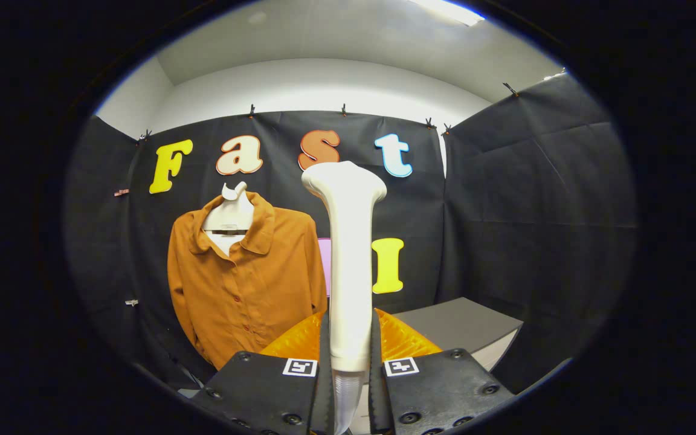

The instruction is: Iron the clothes twice with a garment steamer, once on the left side and once on the right side.

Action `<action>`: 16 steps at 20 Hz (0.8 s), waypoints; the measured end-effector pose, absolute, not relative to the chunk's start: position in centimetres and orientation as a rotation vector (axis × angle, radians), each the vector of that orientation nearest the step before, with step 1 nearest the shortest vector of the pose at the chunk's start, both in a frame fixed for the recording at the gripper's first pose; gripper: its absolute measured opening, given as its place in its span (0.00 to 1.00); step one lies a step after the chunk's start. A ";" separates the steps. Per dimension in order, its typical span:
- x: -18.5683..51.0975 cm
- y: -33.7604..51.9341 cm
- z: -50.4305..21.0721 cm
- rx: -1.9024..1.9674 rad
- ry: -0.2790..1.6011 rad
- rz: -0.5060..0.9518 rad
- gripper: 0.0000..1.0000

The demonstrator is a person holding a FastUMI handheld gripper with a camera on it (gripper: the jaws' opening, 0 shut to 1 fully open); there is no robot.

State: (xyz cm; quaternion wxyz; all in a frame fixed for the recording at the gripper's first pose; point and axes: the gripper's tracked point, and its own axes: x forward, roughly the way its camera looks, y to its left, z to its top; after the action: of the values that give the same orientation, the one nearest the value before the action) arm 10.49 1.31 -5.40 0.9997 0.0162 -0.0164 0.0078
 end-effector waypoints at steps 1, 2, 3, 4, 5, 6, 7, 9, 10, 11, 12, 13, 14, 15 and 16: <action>10.8 2.3 -5.4 0.021 -0.043 0.022 0.26; 11.4 3.4 -5.7 0.016 -0.043 0.030 0.26; 11.9 4.4 -6.1 0.019 -0.041 0.040 0.26; 12.4 5.4 -6.7 0.015 -0.033 0.047 0.26; 13.2 6.2 -7.2 0.010 -0.027 0.050 0.26; 13.9 7.1 -7.8 0.007 -0.020 0.054 0.26; 14.7 7.9 -8.4 0.004 -0.014 0.057 0.26; 16.1 9.1 -9.6 -0.002 -0.005 0.054 0.26; 16.8 9.7 -10.2 -0.003 -0.002 0.054 0.26; 17.4 10.3 -10.7 -0.003 0.004 0.056 0.26; 18.0 11.0 -11.4 -0.008 0.008 0.059 0.26; 18.5 11.5 -11.8 -0.012 0.012 0.060 0.26; 19.1 11.9 -12.4 -0.017 0.019 0.063 0.26; 19.6 12.5 -13.0 -0.019 0.024 0.066 0.26; 20.0 12.8 -13.4 -0.025 0.027 0.067 0.26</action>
State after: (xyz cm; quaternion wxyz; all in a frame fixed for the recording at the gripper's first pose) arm 20.02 12.81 -13.39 0.9993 -0.0125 0.0133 0.0336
